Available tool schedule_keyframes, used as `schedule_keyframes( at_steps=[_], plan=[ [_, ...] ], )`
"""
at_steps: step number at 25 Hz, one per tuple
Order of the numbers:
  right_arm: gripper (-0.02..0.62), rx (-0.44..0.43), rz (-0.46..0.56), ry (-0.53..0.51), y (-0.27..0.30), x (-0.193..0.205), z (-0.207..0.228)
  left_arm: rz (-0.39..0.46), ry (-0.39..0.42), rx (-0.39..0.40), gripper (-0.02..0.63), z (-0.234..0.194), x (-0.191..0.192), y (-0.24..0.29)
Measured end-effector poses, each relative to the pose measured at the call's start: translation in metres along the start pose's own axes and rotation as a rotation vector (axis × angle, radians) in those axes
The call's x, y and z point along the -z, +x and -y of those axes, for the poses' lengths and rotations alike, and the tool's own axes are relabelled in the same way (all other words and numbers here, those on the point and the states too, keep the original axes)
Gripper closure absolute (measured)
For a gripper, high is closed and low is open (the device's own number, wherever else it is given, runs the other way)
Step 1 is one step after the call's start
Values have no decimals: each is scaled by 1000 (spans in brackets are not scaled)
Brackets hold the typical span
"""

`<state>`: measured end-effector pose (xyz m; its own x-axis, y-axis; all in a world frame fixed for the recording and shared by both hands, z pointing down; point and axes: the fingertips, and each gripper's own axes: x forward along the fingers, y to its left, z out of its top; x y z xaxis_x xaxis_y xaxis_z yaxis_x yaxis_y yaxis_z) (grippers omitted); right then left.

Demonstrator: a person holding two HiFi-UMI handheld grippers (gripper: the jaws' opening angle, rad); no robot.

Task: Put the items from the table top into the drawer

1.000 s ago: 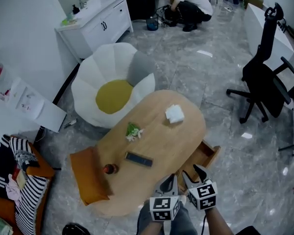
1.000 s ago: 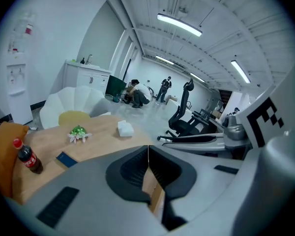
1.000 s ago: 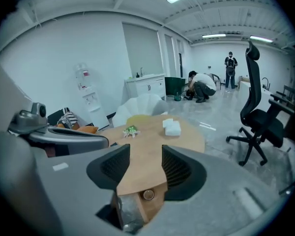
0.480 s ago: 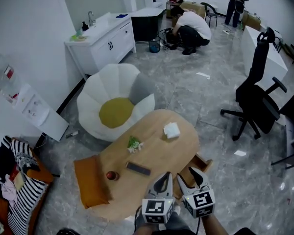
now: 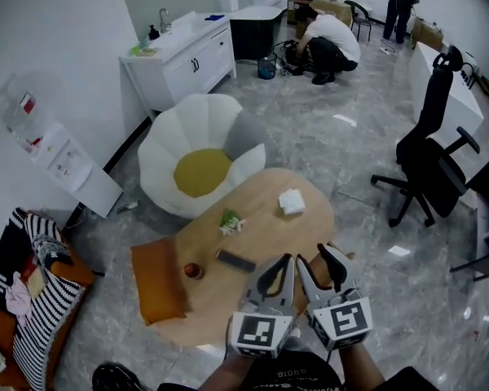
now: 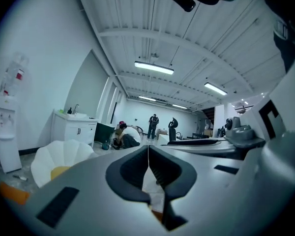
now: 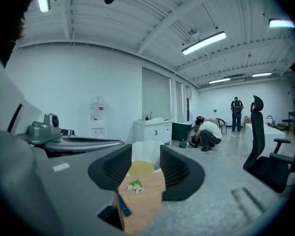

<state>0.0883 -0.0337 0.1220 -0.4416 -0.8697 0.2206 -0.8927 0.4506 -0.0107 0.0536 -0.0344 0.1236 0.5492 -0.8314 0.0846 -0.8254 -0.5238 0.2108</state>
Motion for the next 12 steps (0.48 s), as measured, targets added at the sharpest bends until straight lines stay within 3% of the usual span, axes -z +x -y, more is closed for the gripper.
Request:
schedule_keyframes(
  at_steps=[12],
  plan=[
    [445,7,100,-43,-12,-48,-23,144,77,1,595,3,-58,-24]
  ],
)
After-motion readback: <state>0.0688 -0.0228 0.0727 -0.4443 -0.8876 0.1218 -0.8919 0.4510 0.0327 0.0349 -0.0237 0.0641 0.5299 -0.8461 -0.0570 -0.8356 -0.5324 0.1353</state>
